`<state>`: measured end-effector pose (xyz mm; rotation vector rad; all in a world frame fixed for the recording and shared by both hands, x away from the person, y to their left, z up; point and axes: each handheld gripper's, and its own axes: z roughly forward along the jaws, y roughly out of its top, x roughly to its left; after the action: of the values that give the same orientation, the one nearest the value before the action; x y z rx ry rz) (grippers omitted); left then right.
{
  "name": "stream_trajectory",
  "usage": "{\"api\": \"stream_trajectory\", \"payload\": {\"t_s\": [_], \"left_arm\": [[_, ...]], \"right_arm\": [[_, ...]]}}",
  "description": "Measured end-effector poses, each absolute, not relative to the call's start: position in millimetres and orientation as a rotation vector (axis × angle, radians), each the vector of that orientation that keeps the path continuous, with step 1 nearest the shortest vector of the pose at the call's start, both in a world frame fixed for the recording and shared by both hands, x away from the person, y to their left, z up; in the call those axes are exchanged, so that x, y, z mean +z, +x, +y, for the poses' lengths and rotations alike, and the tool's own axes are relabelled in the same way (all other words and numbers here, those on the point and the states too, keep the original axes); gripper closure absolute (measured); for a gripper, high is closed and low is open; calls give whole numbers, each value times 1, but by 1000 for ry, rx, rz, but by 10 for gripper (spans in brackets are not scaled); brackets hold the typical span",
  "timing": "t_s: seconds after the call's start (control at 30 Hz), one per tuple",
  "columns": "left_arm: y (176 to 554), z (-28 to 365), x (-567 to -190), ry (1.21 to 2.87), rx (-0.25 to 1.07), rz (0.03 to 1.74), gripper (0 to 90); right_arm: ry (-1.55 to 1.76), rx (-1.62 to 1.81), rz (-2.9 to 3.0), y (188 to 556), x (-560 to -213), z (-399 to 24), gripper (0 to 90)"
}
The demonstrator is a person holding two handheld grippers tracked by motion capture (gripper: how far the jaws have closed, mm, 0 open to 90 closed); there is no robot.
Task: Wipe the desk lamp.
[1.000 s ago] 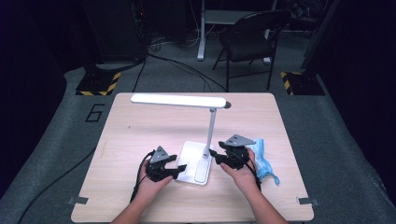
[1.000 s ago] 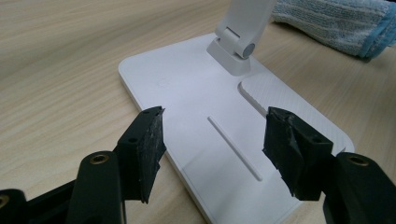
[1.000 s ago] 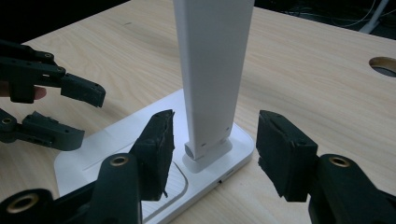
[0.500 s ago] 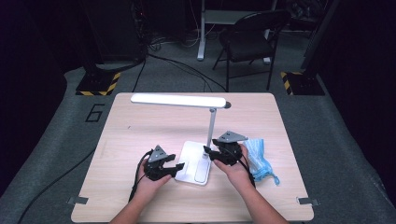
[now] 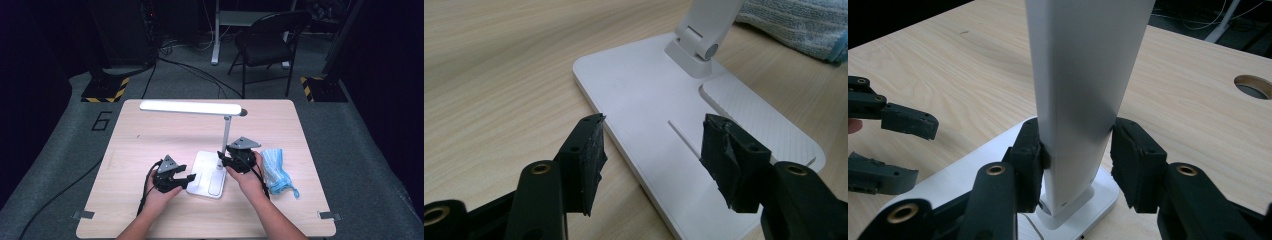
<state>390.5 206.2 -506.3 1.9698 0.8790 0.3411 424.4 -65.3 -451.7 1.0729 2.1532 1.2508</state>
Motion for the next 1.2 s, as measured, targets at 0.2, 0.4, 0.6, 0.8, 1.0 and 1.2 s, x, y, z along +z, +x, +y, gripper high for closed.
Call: {"api": "stream_trajectory", "payload": {"t_s": [0.2,0.4,0.6,0.8,1.0,1.2], "left_arm": [[392,209,-506,1967,349,878,426],[391,209,-507,1943,349,891,426],[391,210,-507,1952,366,886,426],[391,209,-507,1962,365,889,427],[391,209,-508,1964,363,881,428],[392,209,-508,1961,363,886,428]], "right_arm": [[1053,1257,2176,428,-451,-60,589],[1042,1258,2196,430,-450,-57,668],[1034,1269,2219,430,-450,-57,715],[1008,1295,2247,431,-450,-54,744],[973,1306,2291,432,-449,-53,763],[955,1324,2317,433,-449,-51,764]]}}
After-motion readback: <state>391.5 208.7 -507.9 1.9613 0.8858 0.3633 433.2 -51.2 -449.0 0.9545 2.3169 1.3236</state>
